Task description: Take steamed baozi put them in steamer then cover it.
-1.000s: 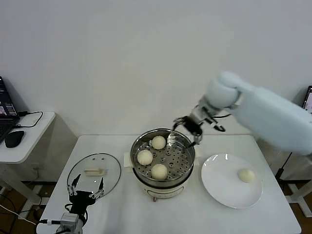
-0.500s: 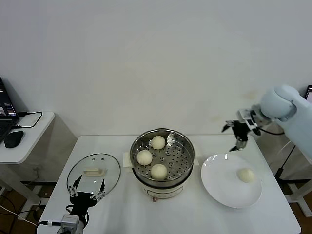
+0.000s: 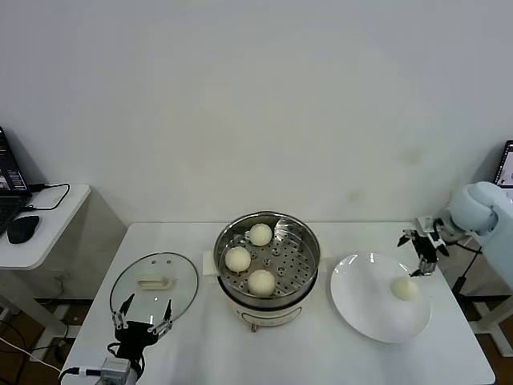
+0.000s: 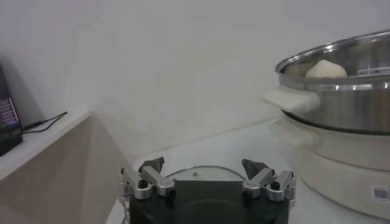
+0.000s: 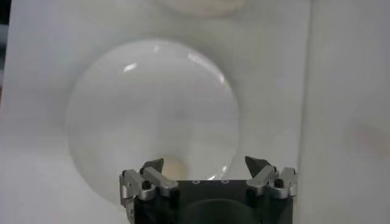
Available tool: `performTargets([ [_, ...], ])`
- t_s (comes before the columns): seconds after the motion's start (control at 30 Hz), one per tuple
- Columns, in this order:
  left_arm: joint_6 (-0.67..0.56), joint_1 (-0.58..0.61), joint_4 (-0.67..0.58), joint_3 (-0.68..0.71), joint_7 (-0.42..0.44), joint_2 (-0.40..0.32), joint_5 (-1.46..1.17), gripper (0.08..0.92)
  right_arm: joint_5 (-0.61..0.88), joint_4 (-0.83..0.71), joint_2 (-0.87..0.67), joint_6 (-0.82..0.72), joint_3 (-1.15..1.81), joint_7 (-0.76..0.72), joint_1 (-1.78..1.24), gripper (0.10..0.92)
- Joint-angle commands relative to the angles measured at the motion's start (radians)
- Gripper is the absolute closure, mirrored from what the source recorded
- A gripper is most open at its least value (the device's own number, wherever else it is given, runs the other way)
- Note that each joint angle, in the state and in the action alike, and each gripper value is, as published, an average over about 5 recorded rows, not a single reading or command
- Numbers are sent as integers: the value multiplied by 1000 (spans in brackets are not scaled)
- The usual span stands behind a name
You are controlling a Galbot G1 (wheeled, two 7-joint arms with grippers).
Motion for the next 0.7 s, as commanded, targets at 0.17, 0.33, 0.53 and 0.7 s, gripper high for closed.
performTargets([
  [0.17,-1,-2,13,-2,0,-2,5,177,-129,-94,60,65,83,29,-136,203],
  [0.33,-1,-5,22,-6,0,-1,4,177,-171,-109,90,68,93,51,-156,203],
  [0.53,-2,-8,37,-2,-2,-1,6,177,-212,-145,118,74,96,81,-157,203],
  [0.7,-1,-17,49,-3,-1,0,7,177,-216,-167,138,74,94,94,-157,203],
])
